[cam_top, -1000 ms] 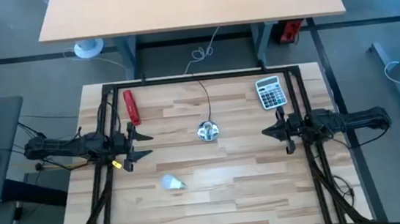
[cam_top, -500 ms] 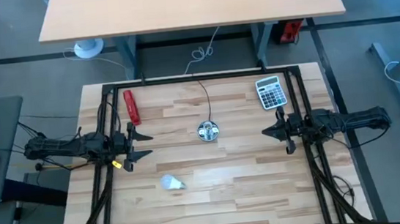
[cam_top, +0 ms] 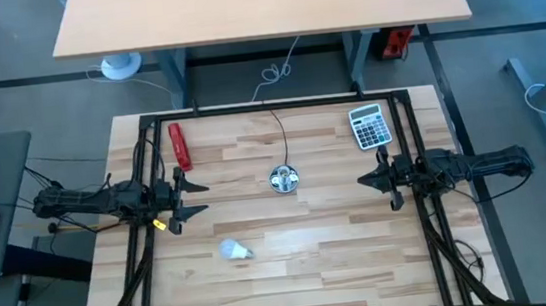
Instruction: Screw lightbulb
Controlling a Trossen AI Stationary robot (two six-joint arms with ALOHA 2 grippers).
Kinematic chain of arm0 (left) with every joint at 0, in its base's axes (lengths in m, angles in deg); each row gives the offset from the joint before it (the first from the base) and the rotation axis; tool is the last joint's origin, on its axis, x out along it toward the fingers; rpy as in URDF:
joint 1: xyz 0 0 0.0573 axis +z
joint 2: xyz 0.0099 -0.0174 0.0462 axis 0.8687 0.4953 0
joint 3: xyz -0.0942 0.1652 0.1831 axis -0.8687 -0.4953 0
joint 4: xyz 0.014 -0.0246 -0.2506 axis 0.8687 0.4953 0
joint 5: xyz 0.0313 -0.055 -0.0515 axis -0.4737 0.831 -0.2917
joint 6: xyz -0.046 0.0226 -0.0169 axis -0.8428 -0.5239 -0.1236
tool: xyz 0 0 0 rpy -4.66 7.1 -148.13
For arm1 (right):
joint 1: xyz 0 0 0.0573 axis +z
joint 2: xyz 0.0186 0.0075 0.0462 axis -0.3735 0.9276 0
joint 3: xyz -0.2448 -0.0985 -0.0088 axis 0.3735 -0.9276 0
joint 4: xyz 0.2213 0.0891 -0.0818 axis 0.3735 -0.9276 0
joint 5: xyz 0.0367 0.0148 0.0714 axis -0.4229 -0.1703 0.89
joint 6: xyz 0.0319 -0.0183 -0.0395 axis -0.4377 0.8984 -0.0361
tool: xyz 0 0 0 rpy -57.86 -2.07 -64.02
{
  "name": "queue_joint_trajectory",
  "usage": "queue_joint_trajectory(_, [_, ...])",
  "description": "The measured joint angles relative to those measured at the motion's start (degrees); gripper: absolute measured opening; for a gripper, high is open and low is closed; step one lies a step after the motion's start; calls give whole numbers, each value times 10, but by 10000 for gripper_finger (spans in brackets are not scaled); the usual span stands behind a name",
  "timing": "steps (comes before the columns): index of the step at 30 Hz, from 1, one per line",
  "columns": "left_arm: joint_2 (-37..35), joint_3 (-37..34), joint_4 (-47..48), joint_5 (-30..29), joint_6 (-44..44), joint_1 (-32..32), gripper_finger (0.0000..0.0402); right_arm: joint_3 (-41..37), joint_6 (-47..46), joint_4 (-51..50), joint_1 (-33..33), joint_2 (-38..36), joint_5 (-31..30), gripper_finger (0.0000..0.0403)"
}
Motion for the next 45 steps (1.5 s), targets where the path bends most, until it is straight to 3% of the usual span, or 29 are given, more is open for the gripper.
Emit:
queue_joint_trajectory(20, [0,0,-7,-8,-15,0,228,0,0,11,-3,0,-16,24])
queue_joint_trajectory(29, [0,0,-3,-8,-99,0,228,0,0,193,-16,15,-23,24])
queue_joint_trajectory(36, [0,0,-15,-8,-64,0,228,8,-35,265,-16,117,-38,31])
queue_joint_trajectory(45, [0,0,-24,-24,-139,1,228,68,-28,400,17,322,-48,82])
